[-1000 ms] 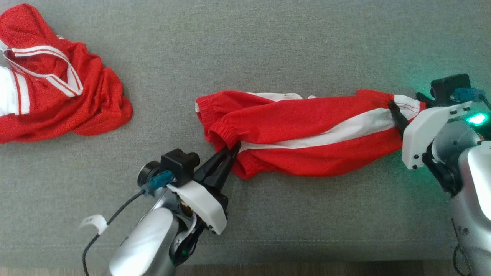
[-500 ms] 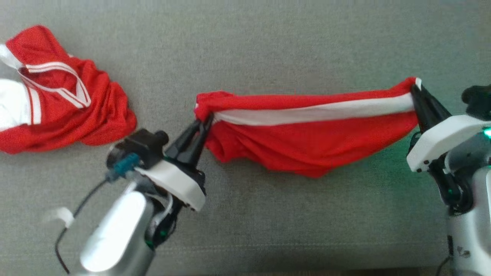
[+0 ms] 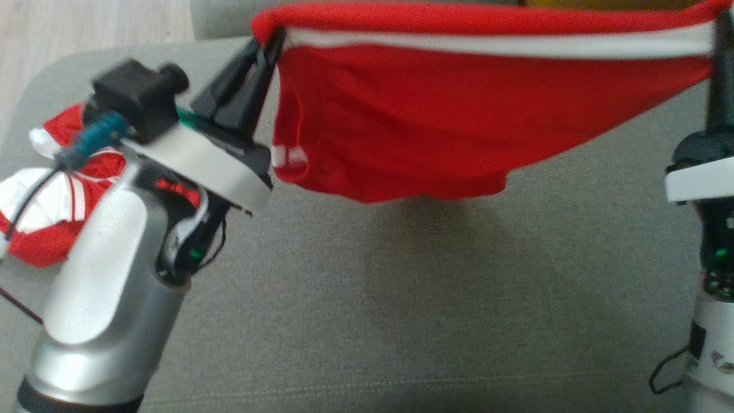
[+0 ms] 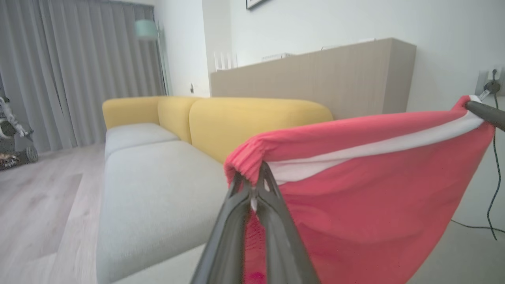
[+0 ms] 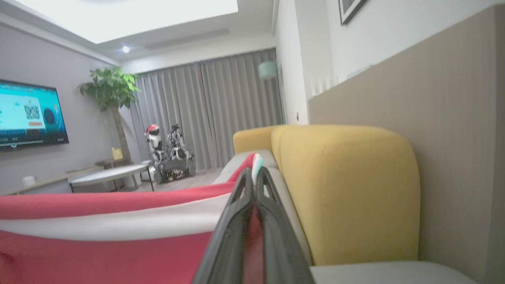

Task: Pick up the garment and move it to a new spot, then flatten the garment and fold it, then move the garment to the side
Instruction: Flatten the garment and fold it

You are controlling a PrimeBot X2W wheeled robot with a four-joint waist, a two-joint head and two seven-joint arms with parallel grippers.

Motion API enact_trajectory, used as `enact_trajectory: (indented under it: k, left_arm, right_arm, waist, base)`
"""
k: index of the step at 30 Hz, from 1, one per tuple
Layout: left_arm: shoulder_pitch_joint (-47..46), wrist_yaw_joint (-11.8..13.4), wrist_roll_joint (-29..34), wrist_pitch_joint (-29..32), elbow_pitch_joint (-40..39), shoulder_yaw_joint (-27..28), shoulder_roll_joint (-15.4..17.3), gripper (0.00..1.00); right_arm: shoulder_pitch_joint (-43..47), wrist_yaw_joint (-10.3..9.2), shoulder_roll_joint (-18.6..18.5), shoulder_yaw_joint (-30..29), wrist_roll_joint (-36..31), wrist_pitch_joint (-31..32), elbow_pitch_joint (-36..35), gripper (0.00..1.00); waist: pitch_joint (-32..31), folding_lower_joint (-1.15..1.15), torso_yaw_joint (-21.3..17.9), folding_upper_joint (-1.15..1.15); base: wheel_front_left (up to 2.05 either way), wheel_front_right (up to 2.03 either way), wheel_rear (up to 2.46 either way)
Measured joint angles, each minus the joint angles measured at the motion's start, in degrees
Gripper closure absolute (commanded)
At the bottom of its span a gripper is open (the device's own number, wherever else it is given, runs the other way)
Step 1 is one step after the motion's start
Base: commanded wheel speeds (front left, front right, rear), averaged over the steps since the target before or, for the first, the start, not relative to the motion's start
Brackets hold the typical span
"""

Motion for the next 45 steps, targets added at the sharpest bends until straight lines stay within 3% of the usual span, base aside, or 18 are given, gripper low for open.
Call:
enact_trajectory:
  k: [9, 19, 27, 35, 40, 45]
  left_arm:
    - [-3.2, 0.56, -1.99, 2.56, -3.43, 1.14, -0.01, 1.0]
    - [-6.41, -0.45, -4.67, 1.08, 2.96, 1.13, -1.71, 1.0]
    - [-19.97, -2.64, -4.92, -4.48, 15.74, 1.14, -3.42, 1.0]
    - [-39.12, -3.39, -3.25, -14.63, 37.21, 2.69, -6.33, 1.0]
    - [-41.31, -3.41, -2.8, -16.46, 50.61, 2.88, -8.8, 1.0]
    - [-40.52, -3.57, -4.41, -16.9, 61.61, 3.19, -11.6, 1.0]
  right_arm:
    - [-2.68, 0.0, 0.6, -1.58, -0.82, -0.77, -6.58, 1.0]
    - [-7.58, 0.0, 0.87, -1.33, 0.7, 0.44, 0.97, 1.0]
    - [-23.23, 0.0, 0.88, 0.63, 1.45, -2.34, 16.18, 1.0]
    - [-45.7, 0.0, 0.65, 5.6, 0.32, -11.01, 39.87, 1.0]
    - [-49.67, 0.0, 0.58, 11.62, 1.19, -14.68, 56.78, 1.0]
    - [-49.72, 0.0, 0.51, 18.4, 6.44, -16.5, 68.85, 1.0]
  waist:
    - [-3.17, 0.0, -1.22, 0.0]
    - [0.27, 0.0, -0.87, 0.0]
    - [5.58, 0.0, -0.69, 0.0]
    - [11.81, 0.01, -0.34, 0.0]
    - [13.85, 0.01, -0.48, 0.0]
    - [15.68, 0.01, -0.55, 0.0]
  base:
    - [0.0, 0.0, 0.0]
    - [0.0, 0.0, 0.0]
    - [0.0, 0.0, 0.0]
    - [0.0, 0.0, 0.0]
    - [0.0, 0.0, 0.0]
    - [0.0, 0.0, 0.0]
